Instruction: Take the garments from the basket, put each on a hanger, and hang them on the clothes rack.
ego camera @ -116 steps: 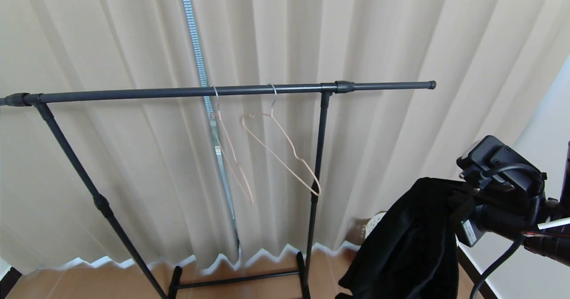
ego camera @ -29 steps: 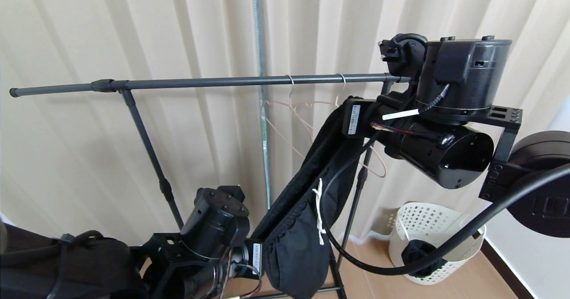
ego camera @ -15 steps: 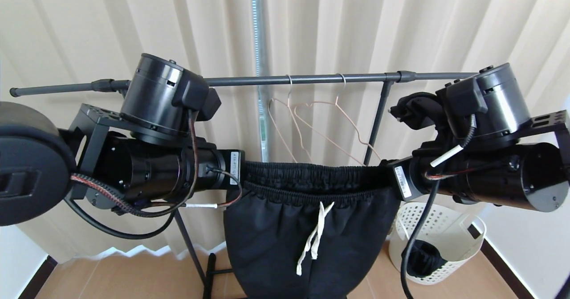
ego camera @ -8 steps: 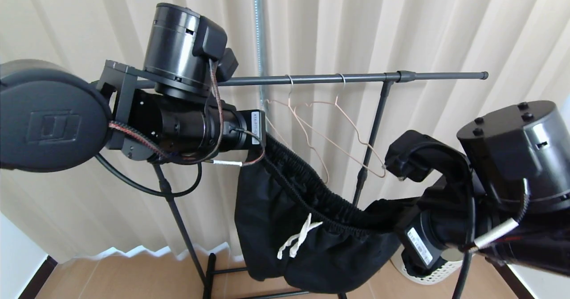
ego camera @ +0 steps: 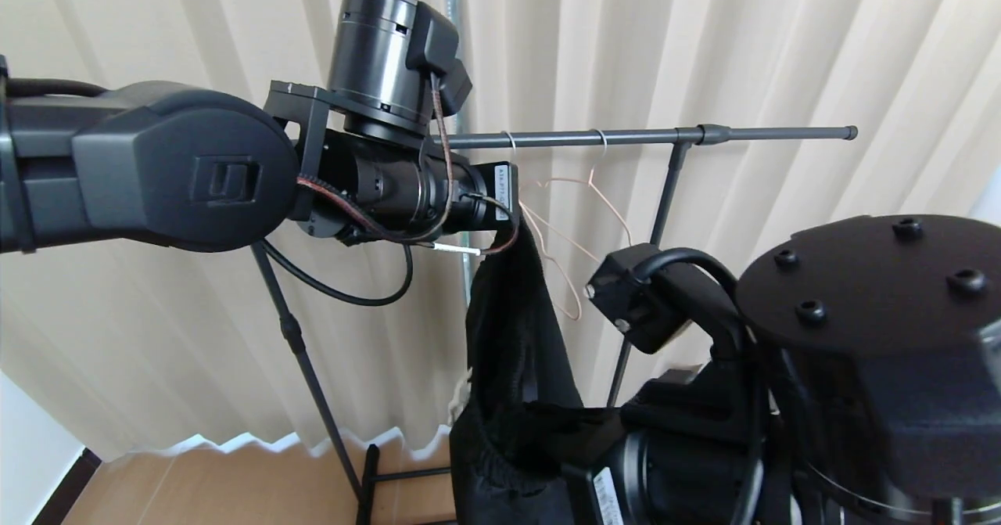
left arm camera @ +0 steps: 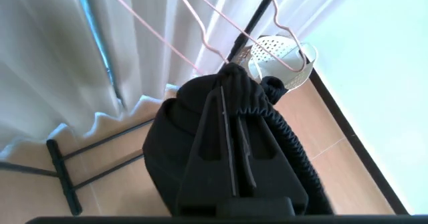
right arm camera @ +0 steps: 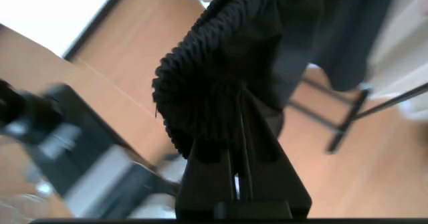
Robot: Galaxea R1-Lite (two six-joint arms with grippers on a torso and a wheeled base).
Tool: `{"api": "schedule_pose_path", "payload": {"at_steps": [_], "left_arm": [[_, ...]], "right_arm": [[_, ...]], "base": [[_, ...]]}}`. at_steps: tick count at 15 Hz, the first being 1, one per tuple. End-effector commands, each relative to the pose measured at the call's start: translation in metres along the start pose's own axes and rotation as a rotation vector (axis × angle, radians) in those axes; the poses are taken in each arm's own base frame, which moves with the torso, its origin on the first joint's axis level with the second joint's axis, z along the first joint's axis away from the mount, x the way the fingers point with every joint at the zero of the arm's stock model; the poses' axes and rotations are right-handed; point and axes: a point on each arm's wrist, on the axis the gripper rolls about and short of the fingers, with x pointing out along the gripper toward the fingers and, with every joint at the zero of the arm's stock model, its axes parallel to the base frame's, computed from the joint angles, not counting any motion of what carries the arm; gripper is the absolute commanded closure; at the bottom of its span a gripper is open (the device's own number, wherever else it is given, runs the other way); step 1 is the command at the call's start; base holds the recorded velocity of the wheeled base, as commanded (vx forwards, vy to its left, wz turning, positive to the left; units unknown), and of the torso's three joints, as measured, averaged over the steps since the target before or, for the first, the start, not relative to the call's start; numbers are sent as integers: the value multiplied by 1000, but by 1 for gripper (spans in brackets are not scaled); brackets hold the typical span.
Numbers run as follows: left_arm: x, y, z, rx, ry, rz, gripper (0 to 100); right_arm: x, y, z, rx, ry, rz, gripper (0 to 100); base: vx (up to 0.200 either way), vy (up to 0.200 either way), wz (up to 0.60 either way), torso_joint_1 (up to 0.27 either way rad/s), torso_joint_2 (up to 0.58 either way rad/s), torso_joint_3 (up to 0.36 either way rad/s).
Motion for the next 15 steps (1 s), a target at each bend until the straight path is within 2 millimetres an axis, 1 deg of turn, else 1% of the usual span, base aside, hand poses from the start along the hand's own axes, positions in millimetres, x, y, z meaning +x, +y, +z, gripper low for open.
{"api": "schedule_pose_path", "payload": {"at_steps": [1, 3, 4, 5, 6, 7, 8, 9, 10, 11, 12, 13, 15], "left_arm": [[8, -2, -3, 3, 12, 0, 100], [7, -1, -4, 7, 22, 6, 100], [1, 3, -2, 16, 26, 19, 100], [-2, 4, -2, 20, 31, 25, 100], [-6, 10, -1, 22, 47, 44, 100], [-18, 20, -3, 54, 73, 70, 100], [-27, 27, -7, 85, 92, 87, 100], [-38, 33, -14, 130, 112, 95, 100], [-46, 38, -20, 161, 130, 103, 100], [-63, 45, -37, 225, 172, 111, 100], [-72, 49, -48, 249, 202, 114, 100], [-79, 52, -58, 261, 224, 115, 100], [-88, 53, -77, 275, 270, 107, 100]], "right_arm": [[17, 13, 0, 26, 17, 6, 100], [13, 8, 1, 22, 26, -18, 100], [10, -2, 2, -1, 48, -67, 100], [8, -8, 3, -22, 58, -93, 100], [3, -19, 1, -85, 82, -144, 100], [-3, -42, 0, -163, 102, -242, 100], [-4, -57, -1, -208, 109, -311, 100], [-1, -72, 2, -225, 105, -403, 100], [2, -81, 5, -213, 96, -463, 100], [15, -99, 15, -167, 53, -575, 100], [28, -109, 25, -130, -3, -622, 100], [41, -113, 36, -105, -61, -634, 100], [69, -114, 60, -66, -147, -631, 100]], "base": [[0, 0, 0, 0, 0, 0], [0, 0, 0, 0, 0, 0], [0, 0, 0, 0, 0, 0], [0, 0, 0, 0, 0, 0], [0, 0, 0, 0, 0, 0], [0, 0, 0, 0, 0, 0], [0, 0, 0, 0, 0, 0], [0, 0, 0, 0, 0, 0], [0, 0, 0, 0, 0, 0], [0, 0, 0, 0, 0, 0], [0, 0, 0, 0, 0, 0], [0, 0, 0, 0, 0, 0], [0, 0, 0, 0, 0, 0]]}}
